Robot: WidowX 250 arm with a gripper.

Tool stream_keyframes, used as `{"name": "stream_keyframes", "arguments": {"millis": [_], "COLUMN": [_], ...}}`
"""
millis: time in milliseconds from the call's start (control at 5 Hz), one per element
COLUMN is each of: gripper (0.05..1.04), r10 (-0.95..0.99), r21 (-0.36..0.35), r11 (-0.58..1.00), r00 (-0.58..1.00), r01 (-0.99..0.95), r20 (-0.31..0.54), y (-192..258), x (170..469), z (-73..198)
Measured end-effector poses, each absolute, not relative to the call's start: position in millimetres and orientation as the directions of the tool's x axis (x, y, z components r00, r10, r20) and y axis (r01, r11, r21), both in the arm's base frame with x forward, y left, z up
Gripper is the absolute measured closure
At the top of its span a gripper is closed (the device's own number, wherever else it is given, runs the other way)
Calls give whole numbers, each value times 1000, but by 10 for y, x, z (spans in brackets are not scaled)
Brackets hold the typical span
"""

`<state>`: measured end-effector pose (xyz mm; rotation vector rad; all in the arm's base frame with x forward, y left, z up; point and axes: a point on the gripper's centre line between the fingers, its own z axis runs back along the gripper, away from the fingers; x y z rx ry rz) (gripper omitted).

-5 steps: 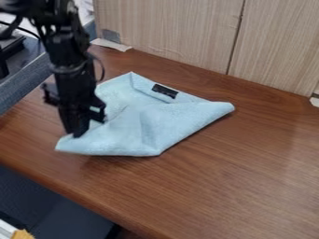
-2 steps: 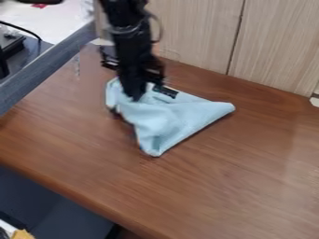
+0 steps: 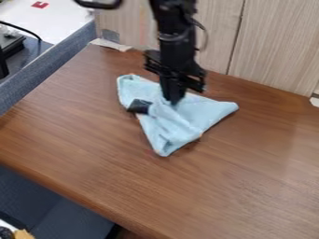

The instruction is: Fold the cloth from bottom to top

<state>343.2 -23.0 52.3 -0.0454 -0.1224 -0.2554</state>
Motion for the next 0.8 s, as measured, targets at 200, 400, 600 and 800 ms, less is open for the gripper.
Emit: {"name": "stream_keyframes", "arguments": {"millis": [200,400,600,800], "gripper": [1029,1029,1029,1014], "r10": [-318,-365,-395,-452], "r21": [-23,-24,-30,-51], "r11": [946,929,917,888], "r00": [941,926,915,887], "r01": [322,368,399,458], "r20": [120,96,79,93], "y": [-362,-385,-384,-398], "x": [3574,3653,3659,3679], "z": [399,202,63,41]}}
